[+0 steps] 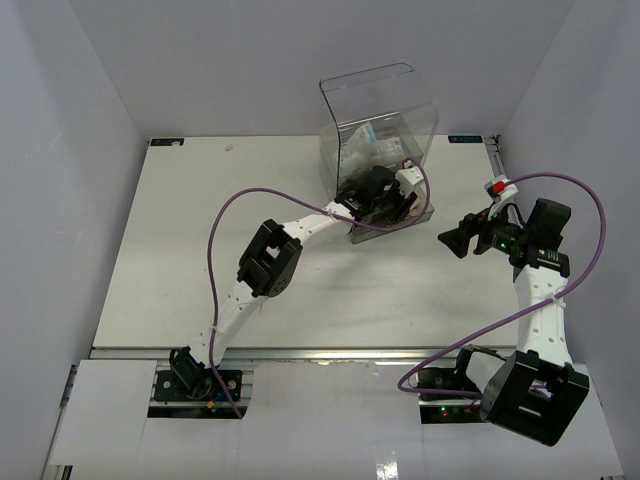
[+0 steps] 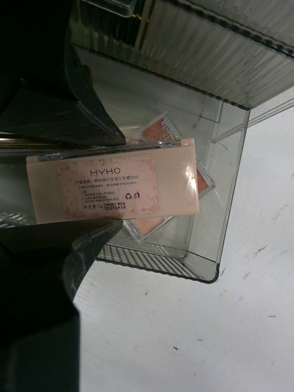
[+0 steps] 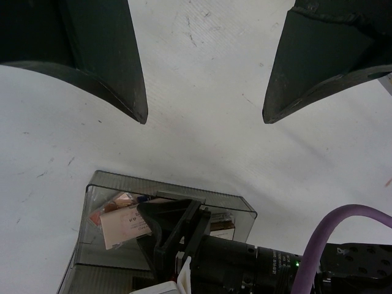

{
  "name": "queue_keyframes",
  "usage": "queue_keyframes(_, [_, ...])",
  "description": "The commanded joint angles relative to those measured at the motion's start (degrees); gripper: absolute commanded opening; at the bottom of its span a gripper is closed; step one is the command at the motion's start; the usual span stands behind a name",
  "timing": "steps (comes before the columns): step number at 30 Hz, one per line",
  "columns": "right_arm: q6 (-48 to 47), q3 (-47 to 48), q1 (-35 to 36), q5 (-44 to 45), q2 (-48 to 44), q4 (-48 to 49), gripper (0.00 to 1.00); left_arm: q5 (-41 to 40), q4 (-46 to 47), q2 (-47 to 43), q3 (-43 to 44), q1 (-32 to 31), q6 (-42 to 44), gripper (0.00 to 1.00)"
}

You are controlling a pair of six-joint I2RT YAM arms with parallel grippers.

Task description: Organize the makeup

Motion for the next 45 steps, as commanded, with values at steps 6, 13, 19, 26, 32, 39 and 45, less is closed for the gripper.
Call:
queue_keyframes(6, [0.5, -0.1, -0.2, -1.5, -0.6, 1.9, 0.82, -1.9, -2.3, -6.9, -0.7, 0.8, 1.8, 0.73])
queue_keyframes(13, [0.4, -0.1, -0.2, -1.7, -0.4, 1.9, 0.82, 0.3, -3.5, -10.7, -2.4, 0.9, 1.4, 0.77])
queue_keyframes(19, [0.3, -0.2, -0.2, -1.8, -0.4, 1.9, 0.82, 2.0, -3.8, -16.7, -6.6, 0.8, 1.2, 0.78])
queue_keyframes(26, [-0.1, -0.2, -0.2, -1.8, -0.4, 1.9, 0.82, 6.3, -4.5, -25.8, -14.4, 0.8, -1.3, 0.77])
queue_keyframes(32, [-2.1, -0.5, -0.5, -3.5, -1.2, 1.5, 0.82, 12.1, -4.4, -34.5, -27.7, 0.8, -6.5, 0.65])
queue_keyframes(39, [-9.4, -3.3, -0.7, -10.3, -4.8, 1.9, 0.79, 18.3, -3.2, -37.2, -39.9, 0.6, -13.6, 0.40])
queue_keyframes(45, [-14.5, -5.5, -0.7, -14.1, -8.3, 2.3, 0.75, 17.7, -3.3, -32.8, -38.3, -1.6, -11.6, 0.37])
